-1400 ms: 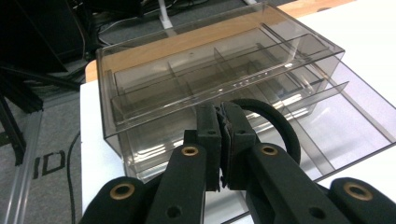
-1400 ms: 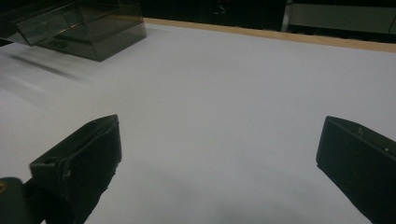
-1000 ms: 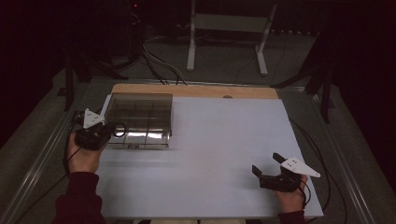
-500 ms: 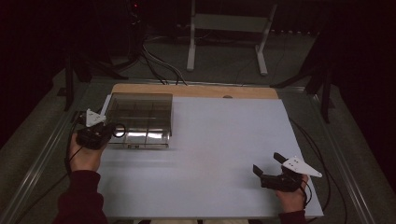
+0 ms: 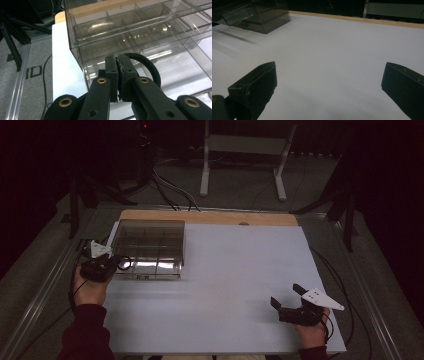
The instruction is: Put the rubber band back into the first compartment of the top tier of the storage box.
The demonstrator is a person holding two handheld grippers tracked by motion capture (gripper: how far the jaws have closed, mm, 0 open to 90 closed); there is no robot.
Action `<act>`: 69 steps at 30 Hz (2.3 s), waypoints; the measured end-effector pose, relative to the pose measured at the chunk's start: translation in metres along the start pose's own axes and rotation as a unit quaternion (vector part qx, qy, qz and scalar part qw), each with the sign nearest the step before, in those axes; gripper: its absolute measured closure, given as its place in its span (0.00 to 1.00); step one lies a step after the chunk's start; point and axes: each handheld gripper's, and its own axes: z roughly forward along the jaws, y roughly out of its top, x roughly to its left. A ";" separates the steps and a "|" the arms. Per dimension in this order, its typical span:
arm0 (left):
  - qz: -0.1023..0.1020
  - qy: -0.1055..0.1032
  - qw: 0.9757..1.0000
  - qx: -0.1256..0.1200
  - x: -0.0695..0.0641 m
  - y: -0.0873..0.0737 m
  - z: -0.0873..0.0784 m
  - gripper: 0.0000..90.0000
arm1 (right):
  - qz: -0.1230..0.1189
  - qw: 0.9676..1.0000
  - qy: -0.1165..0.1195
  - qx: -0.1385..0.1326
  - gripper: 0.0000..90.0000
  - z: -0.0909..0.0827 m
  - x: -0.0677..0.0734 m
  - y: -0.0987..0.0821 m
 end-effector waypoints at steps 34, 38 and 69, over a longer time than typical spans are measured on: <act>-0.008 0.001 1.000 0.025 -0.003 -0.007 0.016 0.92 | -0.007 1.000 0.004 0.005 0.01 0.002 0.002 0.000; -0.022 -0.013 1.000 0.003 -0.004 -0.006 0.012 0.71 | -0.006 1.000 0.005 0.007 0.01 0.002 0.003 0.000; -0.056 -0.038 0.992 -0.106 -0.012 0.007 -0.021 0.00 | -0.006 1.000 0.005 0.009 0.01 0.002 0.003 0.000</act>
